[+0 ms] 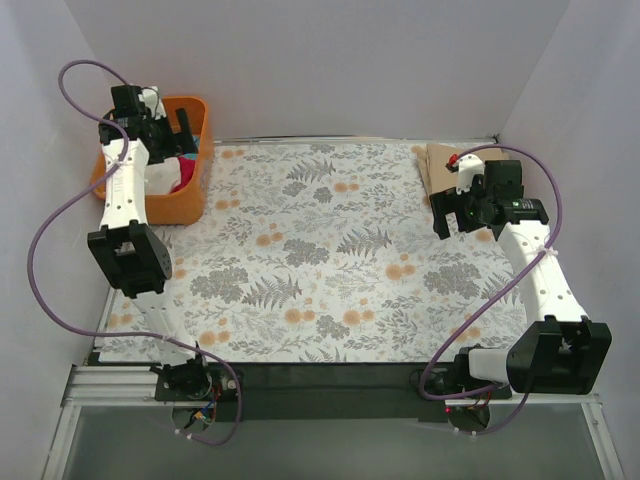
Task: Fold and stack the t-shirts
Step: Grab the tshirt from the pile
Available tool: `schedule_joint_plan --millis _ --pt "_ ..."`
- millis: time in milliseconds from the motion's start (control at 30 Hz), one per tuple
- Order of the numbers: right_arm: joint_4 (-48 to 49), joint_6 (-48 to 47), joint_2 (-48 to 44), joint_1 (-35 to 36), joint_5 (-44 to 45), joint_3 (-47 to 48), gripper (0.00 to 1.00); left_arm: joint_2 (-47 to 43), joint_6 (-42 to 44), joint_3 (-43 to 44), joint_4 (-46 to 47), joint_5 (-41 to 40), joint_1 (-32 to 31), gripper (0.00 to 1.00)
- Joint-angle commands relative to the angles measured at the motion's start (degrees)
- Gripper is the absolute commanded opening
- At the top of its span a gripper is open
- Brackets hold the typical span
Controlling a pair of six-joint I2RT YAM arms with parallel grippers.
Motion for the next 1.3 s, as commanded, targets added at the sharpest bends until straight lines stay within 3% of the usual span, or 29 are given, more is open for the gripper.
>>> schedule_joint_plan --millis 0,67,133,233,367,667,800,833,867,933,967,1033,1267 --pt "-0.4 0.4 -1.0 -0.1 -2.1 0.0 0.98 4.6 -1.9 12.5 -5.0 0.1 3.7 0.98" --pt "-0.3 0.6 -0.8 -0.1 -2.7 -0.5 0.98 8.6 -1.6 14.6 -5.0 -1.9 4.3 0.98" --pt "-0.2 0.8 -0.8 -0.1 -3.9 -0.9 0.98 9.2 -1.9 11.3 -1.0 -1.8 6.4 0.98" --pt "0.1 0.9 -0.6 -0.1 -4.8 -2.2 0.98 9.1 -1.7 5.6 5.7 0.9 9.4 0.91" --pt "0.7 0.9 -0.1 -0.2 -5.0 -4.0 0.98 12.4 0.5 5.8 8.8 -3.3 9.6 0.81" --pt "1.5 0.7 2.0 -0.2 -4.6 -5.5 0.98 20.3 0.9 5.9 15.1 -9.9 9.8 0.83" --pt "1.5 0.5 2.2 -0.1 -3.4 -5.3 0.98 23.2 0.4 8.3 15.8 -10.4 9.8 0.77" --pt "1.5 0.4 2.0 -0.1 -3.2 -5.3 0.99 24.0 0.3 8.8 15.7 -10.4 9.8 0.72" --pt "1.5 0.2 1.8 -0.2 -3.0 -5.2 0.98 24.2 0.2 9.2 15.6 -10.0 9.8 0.56" --pt "1.5 0.0 1.5 -0.1 -2.6 -5.2 0.99 23.9 -0.3 10.1 15.2 -9.3 9.8 0.39" --pt "1.4 -0.1 1.3 -0.2 -2.5 -5.2 0.98 23.4 -0.4 10.2 15.2 -8.9 9.8 0.19" --pt "1.3 -0.2 0.7 -0.1 -2.4 -5.1 0.98 21.4 -0.7 11.1 14.9 -7.8 9.9 0.00" --pt "1.2 -0.4 -0.7 -0.1 -2.5 -5.0 0.98 11.7 -1.8 14.7 15.3 -8.1 9.8 0.00"
